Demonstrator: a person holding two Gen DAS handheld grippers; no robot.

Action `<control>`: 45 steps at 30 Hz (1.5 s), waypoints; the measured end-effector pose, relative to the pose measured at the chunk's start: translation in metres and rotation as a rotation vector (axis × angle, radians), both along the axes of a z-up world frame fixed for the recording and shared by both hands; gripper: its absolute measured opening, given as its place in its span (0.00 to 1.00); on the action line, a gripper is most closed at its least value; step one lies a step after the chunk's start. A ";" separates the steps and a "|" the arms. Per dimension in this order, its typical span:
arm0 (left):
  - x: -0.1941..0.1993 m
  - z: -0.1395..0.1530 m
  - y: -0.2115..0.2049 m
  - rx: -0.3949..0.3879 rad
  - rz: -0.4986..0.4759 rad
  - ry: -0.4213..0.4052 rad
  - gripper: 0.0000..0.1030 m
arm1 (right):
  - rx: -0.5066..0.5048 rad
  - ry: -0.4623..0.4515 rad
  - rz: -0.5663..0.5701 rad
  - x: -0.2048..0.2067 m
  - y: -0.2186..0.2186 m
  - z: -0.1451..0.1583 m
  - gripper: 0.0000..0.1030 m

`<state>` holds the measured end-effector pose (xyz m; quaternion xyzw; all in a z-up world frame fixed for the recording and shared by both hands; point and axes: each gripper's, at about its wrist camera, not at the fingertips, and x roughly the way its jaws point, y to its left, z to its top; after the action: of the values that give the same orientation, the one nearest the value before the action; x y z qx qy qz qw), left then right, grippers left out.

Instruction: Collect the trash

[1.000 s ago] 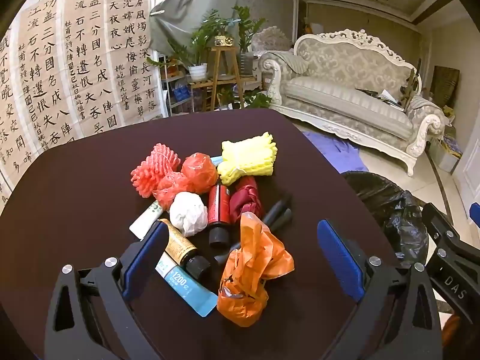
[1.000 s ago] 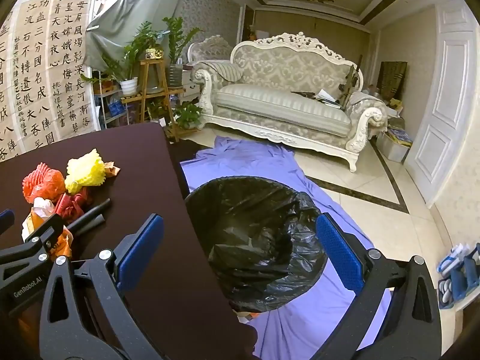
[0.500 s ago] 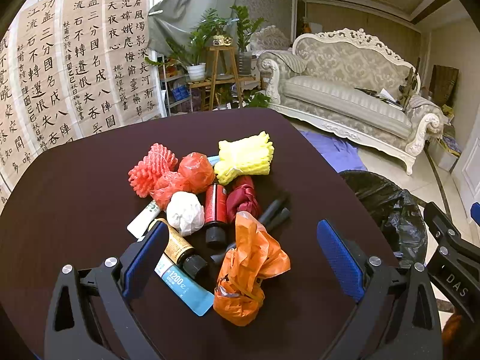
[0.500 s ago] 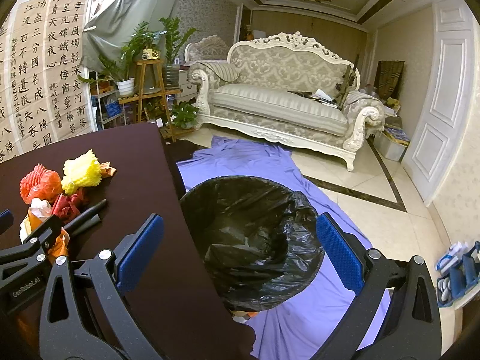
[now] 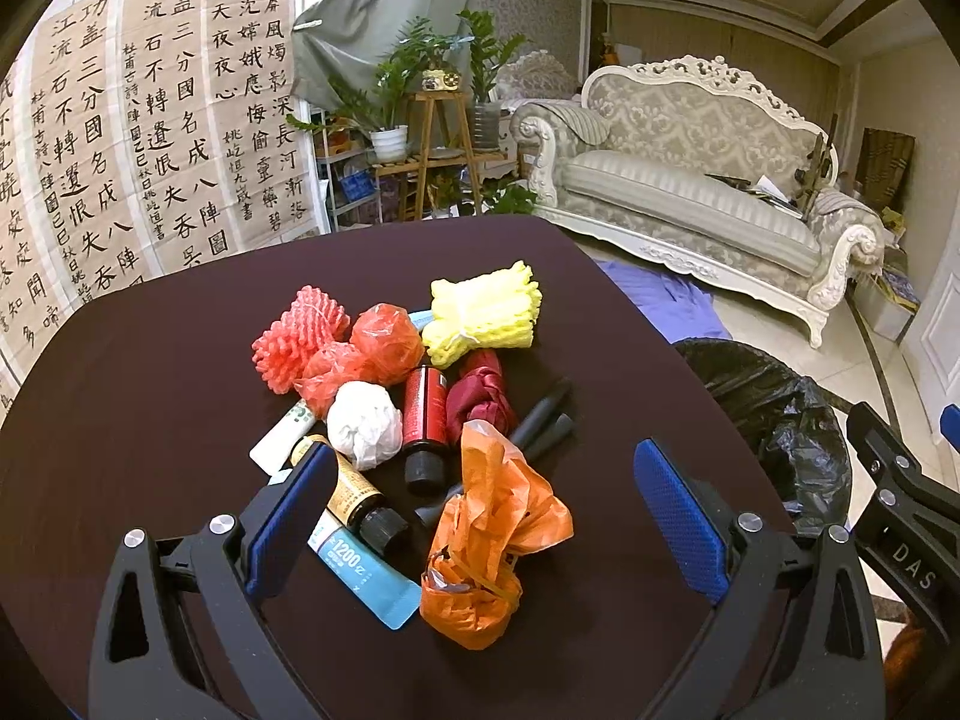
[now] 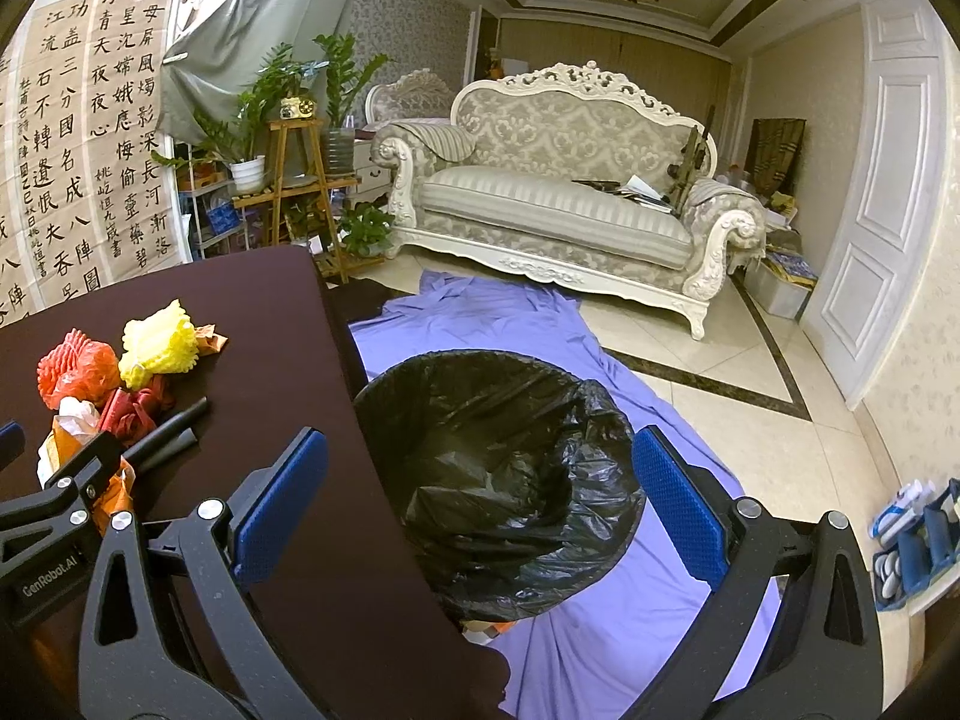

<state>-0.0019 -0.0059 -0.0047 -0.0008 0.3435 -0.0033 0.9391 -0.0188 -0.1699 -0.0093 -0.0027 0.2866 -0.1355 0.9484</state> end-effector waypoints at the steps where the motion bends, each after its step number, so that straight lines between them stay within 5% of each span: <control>1: 0.000 0.000 -0.001 0.000 0.000 0.000 0.93 | 0.000 0.001 0.000 0.000 0.000 0.000 0.96; 45: 0.003 -0.001 -0.012 0.002 -0.006 0.003 0.93 | 0.009 0.005 -0.003 0.001 -0.003 -0.003 0.96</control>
<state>0.0010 -0.0175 -0.0054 0.0011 0.3449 -0.0055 0.9386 -0.0173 -0.1725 -0.0118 0.0017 0.2898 -0.1354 0.9475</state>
